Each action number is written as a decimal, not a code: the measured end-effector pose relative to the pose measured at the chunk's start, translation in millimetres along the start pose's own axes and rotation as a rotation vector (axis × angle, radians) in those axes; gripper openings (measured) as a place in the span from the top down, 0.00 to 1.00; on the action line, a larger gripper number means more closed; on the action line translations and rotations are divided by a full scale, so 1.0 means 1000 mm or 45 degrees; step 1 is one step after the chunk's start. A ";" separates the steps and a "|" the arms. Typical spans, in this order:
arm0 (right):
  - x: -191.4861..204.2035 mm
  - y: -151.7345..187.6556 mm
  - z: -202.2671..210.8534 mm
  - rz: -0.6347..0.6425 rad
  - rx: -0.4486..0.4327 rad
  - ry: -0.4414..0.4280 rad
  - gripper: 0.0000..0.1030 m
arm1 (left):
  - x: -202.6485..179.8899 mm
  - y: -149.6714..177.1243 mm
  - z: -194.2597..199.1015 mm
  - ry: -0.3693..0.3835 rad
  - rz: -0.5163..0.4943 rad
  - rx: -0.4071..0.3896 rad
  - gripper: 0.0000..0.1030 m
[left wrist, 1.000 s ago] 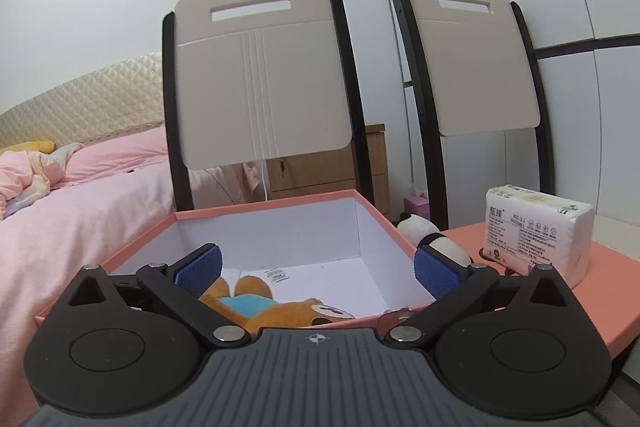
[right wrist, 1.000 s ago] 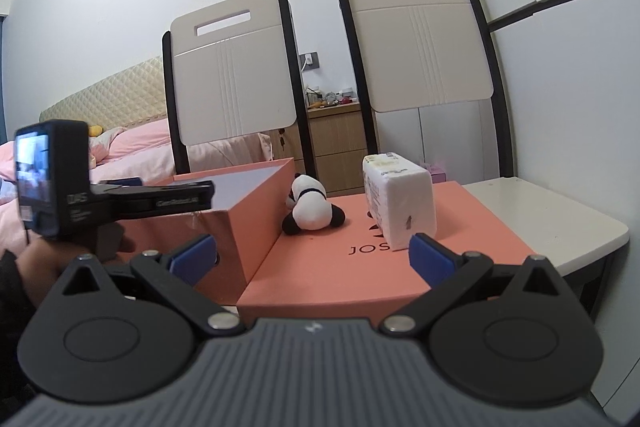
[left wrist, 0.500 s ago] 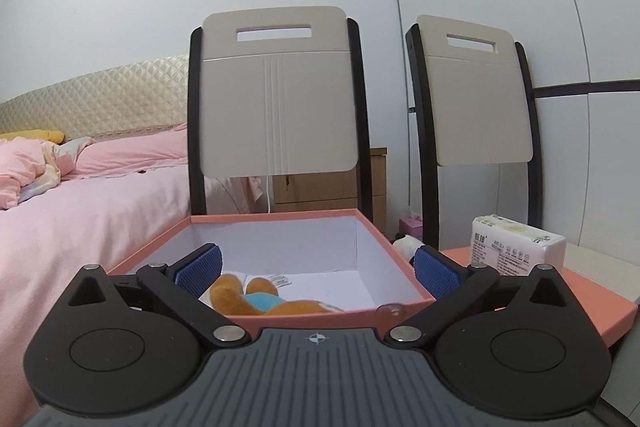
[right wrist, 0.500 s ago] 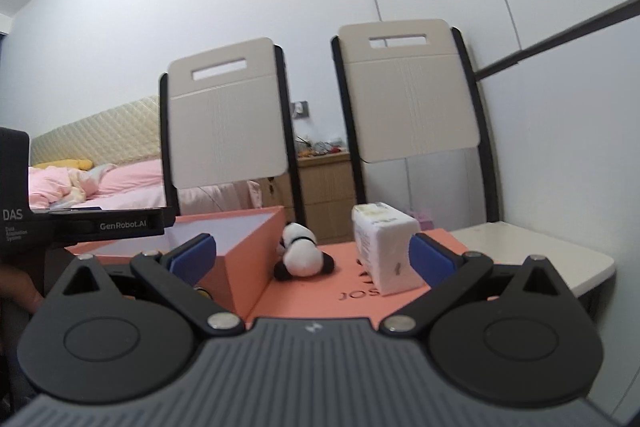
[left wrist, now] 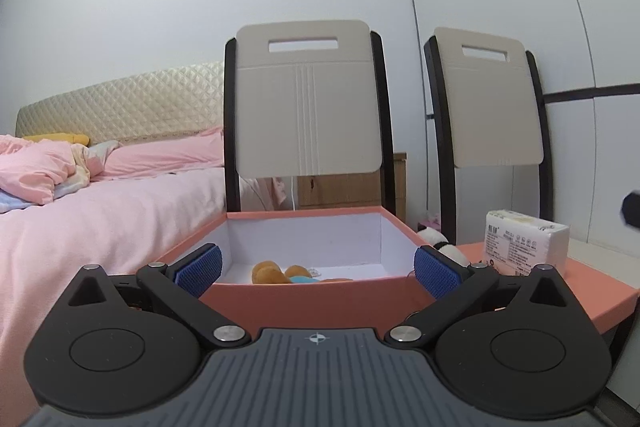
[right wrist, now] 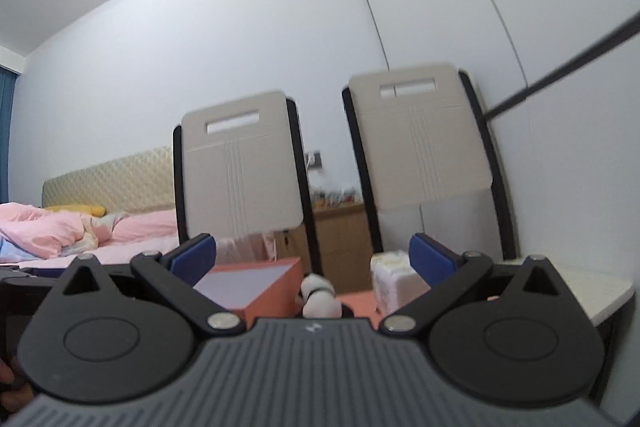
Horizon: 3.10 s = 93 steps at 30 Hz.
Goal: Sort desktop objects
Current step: 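Move the right gripper to the white tissue pack and grasp it, then carry the tissue pack over the box and open the right gripper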
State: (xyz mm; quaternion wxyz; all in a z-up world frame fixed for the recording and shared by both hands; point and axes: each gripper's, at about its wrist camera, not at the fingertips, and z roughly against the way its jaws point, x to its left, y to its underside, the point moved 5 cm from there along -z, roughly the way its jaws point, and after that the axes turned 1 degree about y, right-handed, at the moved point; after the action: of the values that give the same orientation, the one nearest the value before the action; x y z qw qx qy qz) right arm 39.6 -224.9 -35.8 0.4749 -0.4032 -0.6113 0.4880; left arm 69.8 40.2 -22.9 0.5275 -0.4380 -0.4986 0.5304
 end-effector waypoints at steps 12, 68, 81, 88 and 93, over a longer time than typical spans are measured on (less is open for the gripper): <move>-0.003 -0.009 -0.063 0.117 0.245 -0.058 0.00 | 0.017 0.000 0.005 -0.028 0.048 0.003 0.00; 0.010 -0.069 -0.188 0.089 0.216 -0.069 0.49 | 0.019 0.000 0.005 -0.053 0.071 0.003 0.00; 0.094 -0.008 -0.307 0.164 0.422 -0.343 0.49 | 0.034 0.001 -0.003 -0.077 0.104 0.036 0.00; 0.100 0.007 -0.338 0.179 0.514 -0.375 0.49 | 0.048 0.003 -0.007 -0.082 0.180 0.078 0.00; 0.103 0.018 -0.348 0.203 0.560 -0.386 0.45 | 0.050 0.004 -0.006 -0.076 0.206 0.084 0.00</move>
State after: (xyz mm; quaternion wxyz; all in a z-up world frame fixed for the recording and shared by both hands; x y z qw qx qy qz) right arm 356.0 -47.9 -9.1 0.4142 -0.2596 -0.5213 0.6995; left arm 72.4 90.5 -24.1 0.4818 -0.4432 -0.4593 0.6004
